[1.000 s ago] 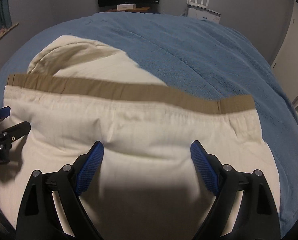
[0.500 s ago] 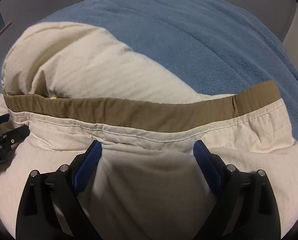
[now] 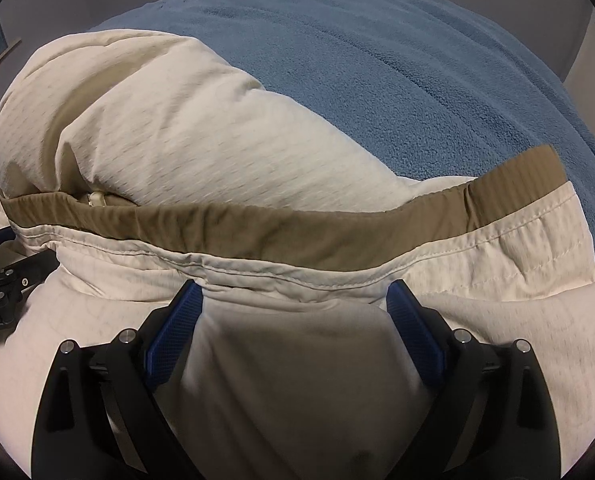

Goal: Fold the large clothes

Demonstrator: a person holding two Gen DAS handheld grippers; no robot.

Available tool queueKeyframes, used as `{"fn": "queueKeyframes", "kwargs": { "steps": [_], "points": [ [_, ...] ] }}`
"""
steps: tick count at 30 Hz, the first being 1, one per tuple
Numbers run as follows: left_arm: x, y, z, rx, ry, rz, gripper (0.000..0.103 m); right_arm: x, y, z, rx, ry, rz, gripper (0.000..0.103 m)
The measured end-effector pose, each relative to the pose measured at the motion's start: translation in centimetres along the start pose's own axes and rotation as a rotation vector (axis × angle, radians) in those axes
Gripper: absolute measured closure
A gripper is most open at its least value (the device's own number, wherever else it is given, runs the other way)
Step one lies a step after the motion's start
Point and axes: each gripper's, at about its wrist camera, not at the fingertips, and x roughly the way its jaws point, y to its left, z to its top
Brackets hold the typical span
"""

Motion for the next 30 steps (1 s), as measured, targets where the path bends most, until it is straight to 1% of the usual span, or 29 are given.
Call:
{"fn": "queueKeyframes", "kwargs": {
  "steps": [2,3,6,26,28,30],
  "points": [
    [-0.1,-0.3,-0.7,0.0,-0.003,0.001,0.005,0.0,0.3,-0.1,0.001,-0.002,-0.002,0.014],
    [-0.4,-0.6,-1.7,0.0,-0.004,0.002,0.005,0.1,0.3,-0.1,0.001,-0.003,-0.003,0.014],
    [-0.4,-1.1,-2.0,0.0,-0.006,0.003,0.005,0.1,0.4,-0.2,0.002,-0.003,-0.003,0.014],
    [-0.6,-0.9,-2.4,0.0,-0.015,-0.001,0.005,0.1,0.7,-0.5,0.011,-0.009,-0.006,0.014],
    [-0.9,-0.9,-2.6,0.001,-0.033,0.001,0.005,-0.1,0.8,-0.6,0.012,-0.021,-0.005,0.014],
    [-1.9,-0.8,-3.2,0.007,-0.074,-0.004,0.005,-0.7,0.9,-1.0,0.013,-0.049,-0.009,0.014]
  ]
}}
